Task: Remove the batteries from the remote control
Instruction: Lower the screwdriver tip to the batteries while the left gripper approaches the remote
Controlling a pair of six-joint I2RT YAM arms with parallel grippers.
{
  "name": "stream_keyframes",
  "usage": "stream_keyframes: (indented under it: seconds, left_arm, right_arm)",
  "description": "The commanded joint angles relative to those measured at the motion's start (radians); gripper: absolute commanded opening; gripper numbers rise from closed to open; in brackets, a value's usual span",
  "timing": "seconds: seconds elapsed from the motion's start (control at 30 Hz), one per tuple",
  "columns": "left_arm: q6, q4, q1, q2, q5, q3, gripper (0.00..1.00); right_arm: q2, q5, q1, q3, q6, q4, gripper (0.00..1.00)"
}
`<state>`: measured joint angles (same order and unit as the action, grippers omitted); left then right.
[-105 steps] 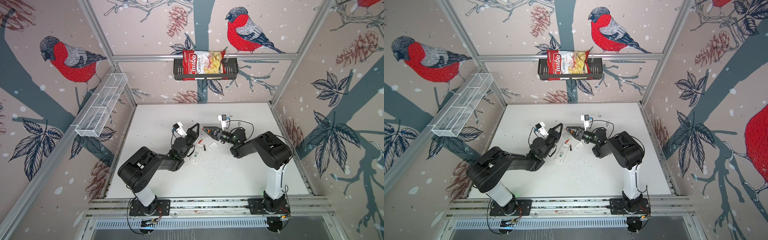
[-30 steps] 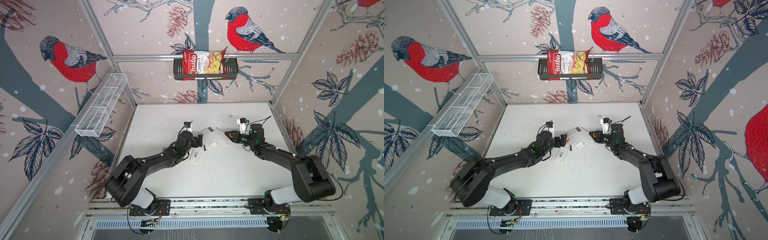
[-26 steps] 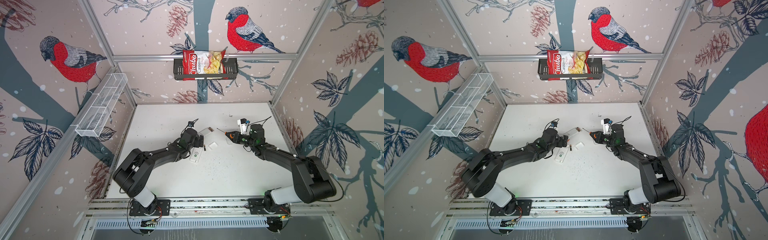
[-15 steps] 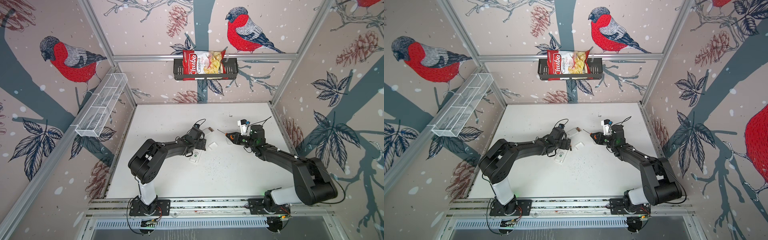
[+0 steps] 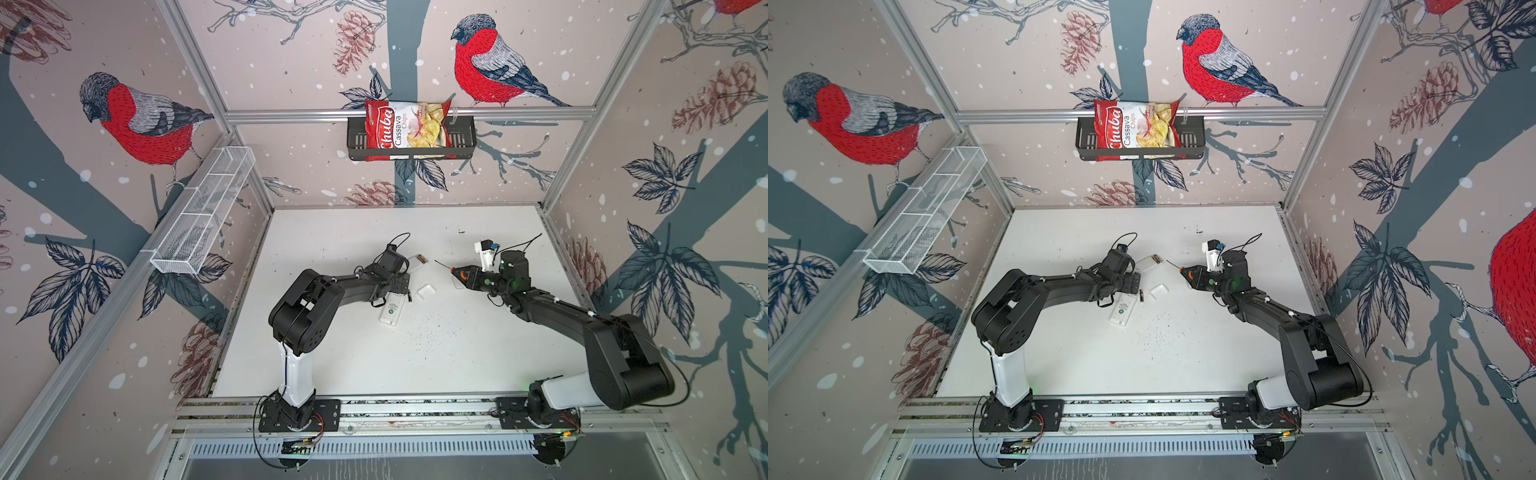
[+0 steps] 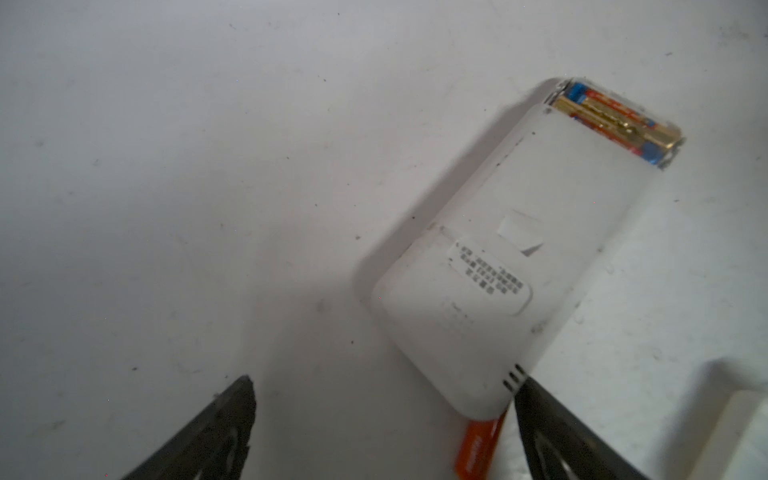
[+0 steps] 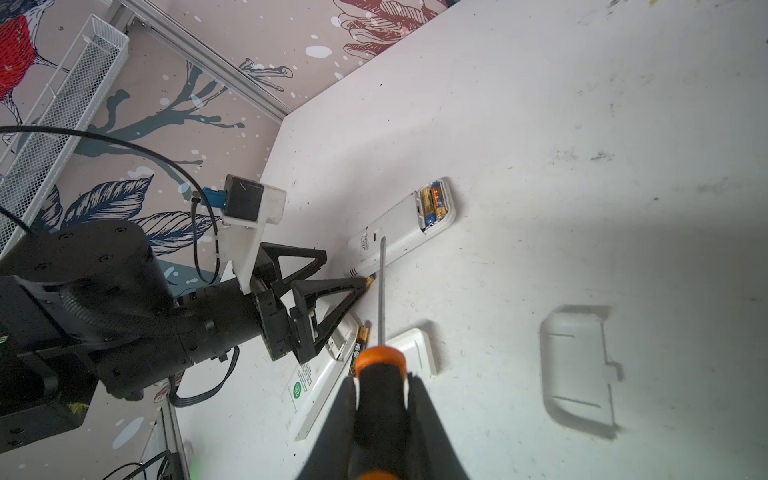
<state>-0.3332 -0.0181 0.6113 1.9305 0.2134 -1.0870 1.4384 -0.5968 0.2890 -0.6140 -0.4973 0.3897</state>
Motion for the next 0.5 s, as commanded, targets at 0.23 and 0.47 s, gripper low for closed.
stream_keyframes:
  seconds: [0.23, 0.47]
  left_arm:
    - [-0.028, -0.027, -0.055, 0.011, 0.018, -0.019, 0.96]
    - [-0.043, -0.039, -0.083, 0.024, 0.023, -0.039, 0.96]
  right_arm:
    - [0.023, -0.016, 0.007, -0.009, 0.022, 0.021, 0.00]
    - [0.038, -0.013, 0.014, -0.022, 0.037, 0.003, 0.00]
